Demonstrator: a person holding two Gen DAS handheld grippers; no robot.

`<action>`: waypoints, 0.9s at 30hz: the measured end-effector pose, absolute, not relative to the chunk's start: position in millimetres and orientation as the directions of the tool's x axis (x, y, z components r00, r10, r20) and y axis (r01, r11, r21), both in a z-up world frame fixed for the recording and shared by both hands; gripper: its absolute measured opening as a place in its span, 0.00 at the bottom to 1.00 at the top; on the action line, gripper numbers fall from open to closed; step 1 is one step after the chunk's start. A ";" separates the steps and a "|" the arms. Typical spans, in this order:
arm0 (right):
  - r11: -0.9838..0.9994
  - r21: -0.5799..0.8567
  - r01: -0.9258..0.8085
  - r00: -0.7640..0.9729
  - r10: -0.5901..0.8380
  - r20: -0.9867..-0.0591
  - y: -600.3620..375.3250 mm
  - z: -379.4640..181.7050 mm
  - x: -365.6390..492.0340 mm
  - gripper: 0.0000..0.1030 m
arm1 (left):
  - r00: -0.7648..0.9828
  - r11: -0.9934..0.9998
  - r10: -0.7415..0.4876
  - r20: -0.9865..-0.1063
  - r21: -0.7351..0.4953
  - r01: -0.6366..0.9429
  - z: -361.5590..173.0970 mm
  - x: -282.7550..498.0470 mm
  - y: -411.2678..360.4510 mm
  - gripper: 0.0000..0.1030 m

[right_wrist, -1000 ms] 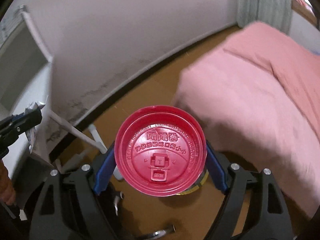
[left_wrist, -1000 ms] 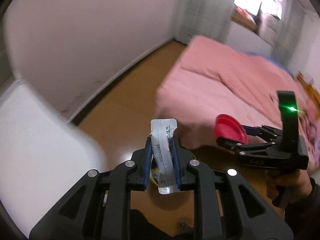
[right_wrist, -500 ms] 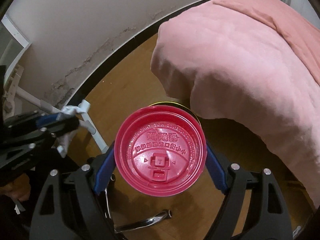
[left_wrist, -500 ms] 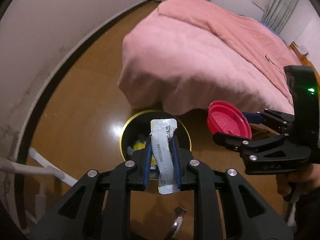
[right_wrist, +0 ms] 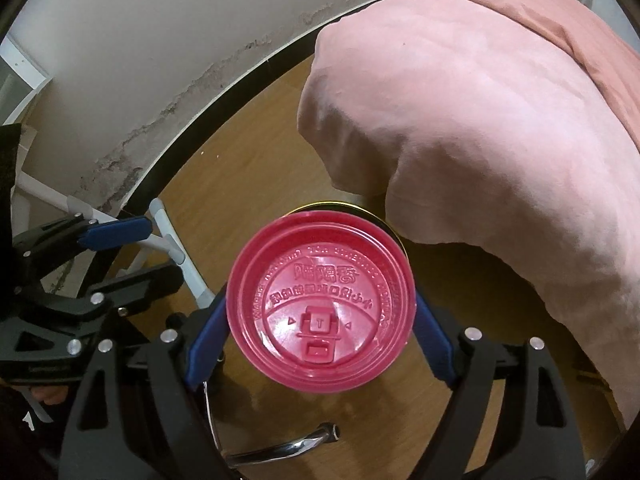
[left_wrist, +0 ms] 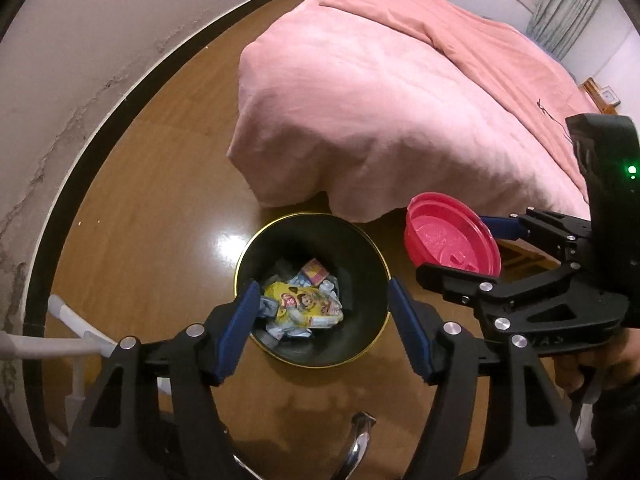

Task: Collect trash
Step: 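Carry the wrapper and red lid to the bin and release both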

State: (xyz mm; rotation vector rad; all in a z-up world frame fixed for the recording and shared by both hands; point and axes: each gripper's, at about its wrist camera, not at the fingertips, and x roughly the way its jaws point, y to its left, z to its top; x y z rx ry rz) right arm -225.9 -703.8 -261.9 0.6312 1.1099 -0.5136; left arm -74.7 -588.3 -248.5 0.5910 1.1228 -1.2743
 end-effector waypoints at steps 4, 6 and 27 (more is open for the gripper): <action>0.714 0.207 0.669 0.355 -0.063 -0.933 -703.5 -264.5 -221.7 0.80 | -0.071 0.267 -0.443 -0.894 -0.208 0.941 -245.2 -68.0 -585.4 0.69; 0.716 0.210 0.666 0.354 -0.057 -0.933 -702.5 -263.5 -219.3 0.81 | -0.057 0.270 -0.449 -0.892 -0.196 0.943 -239.9 -65.5 -583.0 0.71; 0.833 0.129 0.538 0.524 -0.211 -0.825 -632.3 -82.4 -177.4 0.93 | 0.164 0.347 -0.641 -0.750 -0.092 0.934 -42.1 -59.4 -444.9 0.93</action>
